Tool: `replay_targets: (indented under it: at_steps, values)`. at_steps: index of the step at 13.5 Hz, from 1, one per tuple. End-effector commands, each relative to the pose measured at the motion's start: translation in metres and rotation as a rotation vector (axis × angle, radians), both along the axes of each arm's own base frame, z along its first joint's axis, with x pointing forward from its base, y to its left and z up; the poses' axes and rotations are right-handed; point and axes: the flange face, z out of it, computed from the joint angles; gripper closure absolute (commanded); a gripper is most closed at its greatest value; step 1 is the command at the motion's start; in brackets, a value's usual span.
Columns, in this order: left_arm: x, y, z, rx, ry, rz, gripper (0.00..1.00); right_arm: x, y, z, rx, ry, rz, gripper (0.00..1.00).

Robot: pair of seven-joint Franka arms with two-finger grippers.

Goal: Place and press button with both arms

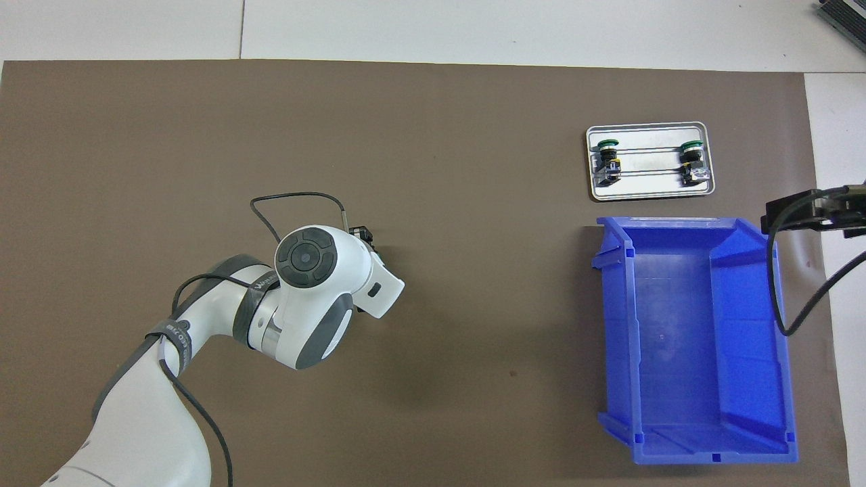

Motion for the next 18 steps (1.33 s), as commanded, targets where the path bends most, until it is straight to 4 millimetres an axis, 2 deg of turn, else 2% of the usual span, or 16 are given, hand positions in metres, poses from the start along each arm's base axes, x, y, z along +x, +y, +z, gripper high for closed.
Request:
replay_targets:
  at_steps: [1, 3, 7, 10, 14, 16, 18]
  values:
    - [0.001, 0.006, 0.004, -0.008, -0.025, -0.016, 0.52, -0.002, 0.0, 0.003, 0.007, 0.0, 0.022, 0.0]
    - [0.002, 0.008, 0.004, -0.008, -0.025, -0.013, 0.6, -0.002, 0.007, 0.002, 0.006, -0.005, 0.028, 0.0]
    - [0.004, 0.01, 0.004, -0.008, -0.028, -0.022, 0.76, -0.005, 0.007, 0.002, 0.008, 0.006, 0.029, 0.0]
    - [0.009, 0.013, 0.006, -0.013, -0.038, -0.029, 0.78, -0.005, 0.007, 0.002, 0.008, 0.006, 0.028, 0.0]
    - [0.037, 0.011, 0.028, -0.043, -0.074, 0.008, 0.78, -0.005, 0.007, 0.002, 0.008, 0.006, 0.028, 0.0]
    - [0.05, 0.02, 0.039, -0.063, -0.058, 0.05, 0.79, -0.005, 0.007, 0.002, 0.008, 0.006, 0.029, 0.0]
    - [0.059, 0.02, 0.055, -0.106, -0.035, 0.092, 0.87, -0.005, 0.007, 0.002, 0.008, 0.004, 0.028, 0.0]
